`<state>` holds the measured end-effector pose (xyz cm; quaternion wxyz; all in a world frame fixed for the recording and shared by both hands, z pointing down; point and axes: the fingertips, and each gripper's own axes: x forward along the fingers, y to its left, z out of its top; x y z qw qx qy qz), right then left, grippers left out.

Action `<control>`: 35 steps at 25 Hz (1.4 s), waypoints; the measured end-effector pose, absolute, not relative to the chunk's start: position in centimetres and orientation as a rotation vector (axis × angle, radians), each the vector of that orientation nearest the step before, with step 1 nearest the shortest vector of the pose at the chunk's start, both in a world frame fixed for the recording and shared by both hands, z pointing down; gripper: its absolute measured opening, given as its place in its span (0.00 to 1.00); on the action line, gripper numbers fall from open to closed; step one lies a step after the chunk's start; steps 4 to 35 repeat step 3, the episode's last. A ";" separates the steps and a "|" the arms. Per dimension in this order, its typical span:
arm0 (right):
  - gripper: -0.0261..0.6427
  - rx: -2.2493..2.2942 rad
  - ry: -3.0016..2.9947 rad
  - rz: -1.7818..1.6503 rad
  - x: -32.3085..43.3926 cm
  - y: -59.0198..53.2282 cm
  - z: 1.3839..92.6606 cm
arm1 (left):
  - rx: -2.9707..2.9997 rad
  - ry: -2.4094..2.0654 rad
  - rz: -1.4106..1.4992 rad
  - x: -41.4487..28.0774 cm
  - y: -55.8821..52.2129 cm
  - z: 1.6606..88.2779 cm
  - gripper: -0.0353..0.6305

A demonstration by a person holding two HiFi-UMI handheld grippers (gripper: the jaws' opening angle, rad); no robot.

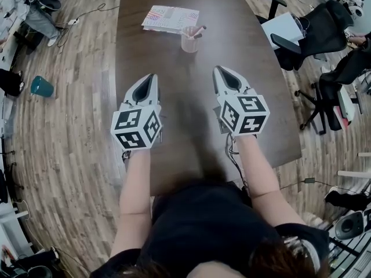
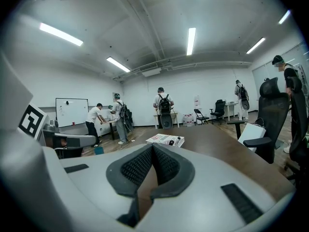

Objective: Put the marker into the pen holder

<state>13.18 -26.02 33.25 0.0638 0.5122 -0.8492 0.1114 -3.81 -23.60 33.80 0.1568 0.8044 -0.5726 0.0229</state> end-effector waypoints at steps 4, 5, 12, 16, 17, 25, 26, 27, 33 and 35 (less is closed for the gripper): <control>0.07 1.548 -2.562 0.335 13.3 -26.3 33.4 | 2.302 -1.643 0.076 -4.0 -23.7 33.9 0.09; 0.07 1.548 -2.562 0.335 13.3 -26.3 33.4 | 2.302 -1.643 0.076 -4.0 -23.7 33.9 0.09; 0.07 1.548 -2.562 0.335 13.3 -26.3 33.4 | 2.302 -1.643 0.076 -4.0 -23.7 33.9 0.09; 0.07 1.548 -2.562 0.335 13.3 -26.3 33.4 | 2.302 -1.643 0.076 -4.0 -23.7 33.9 0.09; 0.07 1.548 -2.562 0.335 13.3 -26.3 33.4 | 2.302 -1.643 0.076 -4.0 -23.7 33.9 0.09; 0.07 1.548 -2.562 0.335 13.3 -26.3 33.4 | 2.302 -1.643 0.076 -4.0 -23.7 33.9 0.09; 0.07 1.548 -2.562 0.335 13.3 -26.3 33.4 | 2.302 -1.643 0.076 -4.0 -23.7 33.9 0.09; 0.07 1.548 -2.562 0.335 13.3 -26.3 33.4 | 2.302 -1.643 0.076 -4.0 -23.7 33.9 0.09; 0.07 1.548 -2.562 0.335 13.3 -26.3 33.4 | 2.302 -1.643 0.076 -4.0 -23.7 33.9 0.09; 0.07 1.548 -2.562 0.335 13.3 -26.3 33.4 | 2.302 -1.643 0.076 -4.0 -23.7 33.9 0.09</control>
